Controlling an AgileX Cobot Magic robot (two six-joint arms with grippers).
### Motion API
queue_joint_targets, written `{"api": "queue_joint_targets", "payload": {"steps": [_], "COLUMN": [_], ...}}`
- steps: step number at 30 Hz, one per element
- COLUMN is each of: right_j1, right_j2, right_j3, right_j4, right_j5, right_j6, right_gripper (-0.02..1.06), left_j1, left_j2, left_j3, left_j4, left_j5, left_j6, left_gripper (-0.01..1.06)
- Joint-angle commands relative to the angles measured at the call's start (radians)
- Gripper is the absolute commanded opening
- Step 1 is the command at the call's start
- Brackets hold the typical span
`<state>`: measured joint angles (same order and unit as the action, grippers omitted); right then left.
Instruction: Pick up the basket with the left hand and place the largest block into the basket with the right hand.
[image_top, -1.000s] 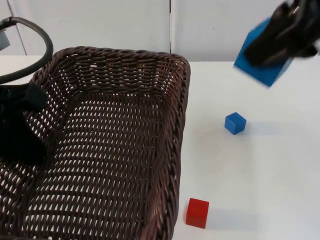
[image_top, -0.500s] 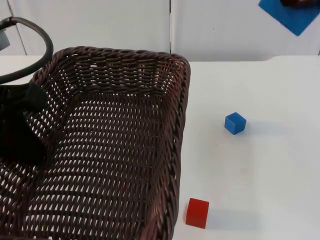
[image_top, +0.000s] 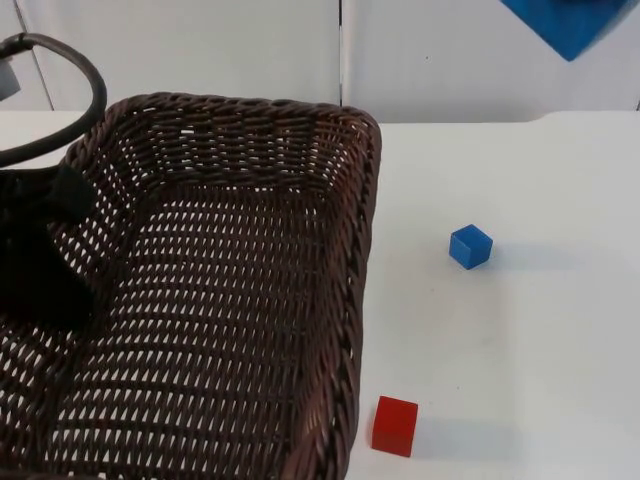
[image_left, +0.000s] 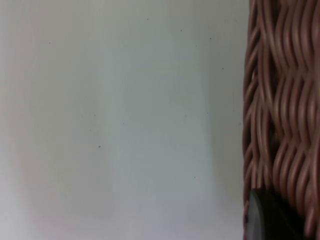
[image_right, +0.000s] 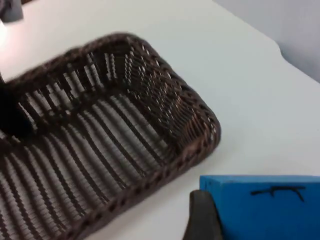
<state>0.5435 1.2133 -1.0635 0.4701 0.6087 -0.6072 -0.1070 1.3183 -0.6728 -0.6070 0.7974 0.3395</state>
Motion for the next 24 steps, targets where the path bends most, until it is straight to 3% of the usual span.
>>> {"api": "queue_joint_targets", "payload": {"steps": [1, 4, 10, 16, 24], "right_j1": [0.006, 0.043, 0.146, 0.24, 0.259], "right_j2": [-0.006, 0.03, 0.112, 0.248, 0.389], "right_j3": [-0.005, -0.005, -0.008, -0.116, -0.228], "right_j4": [0.066, 0.106, 0.108, 0.108, 0.108], "right_j5": [-0.022, -0.035, -0.1, -0.101, -0.101], "right_j6": [-0.042, -0.099, -0.101, -0.101, -0.101], "right_gripper": [0.0, 0.0, 0.0, 0.0, 0.0], "left_j1": [-0.002, -0.002, -0.002, -0.002, -0.002], "left_j2": [-0.013, -0.013, -0.013, -0.013, -0.013], "left_j3": [0.0, 0.0, 0.0, 0.0, 0.0], "left_j4": [-0.034, -0.036, -0.036, -0.036, -0.036], "left_j5": [0.0, 0.0, 0.0, 0.0, 0.0], "left_j6": [-0.005, -0.005, -0.005, -0.005, -0.005], "left_gripper": [0.0, 0.0, 0.0, 0.0, 0.0]}}
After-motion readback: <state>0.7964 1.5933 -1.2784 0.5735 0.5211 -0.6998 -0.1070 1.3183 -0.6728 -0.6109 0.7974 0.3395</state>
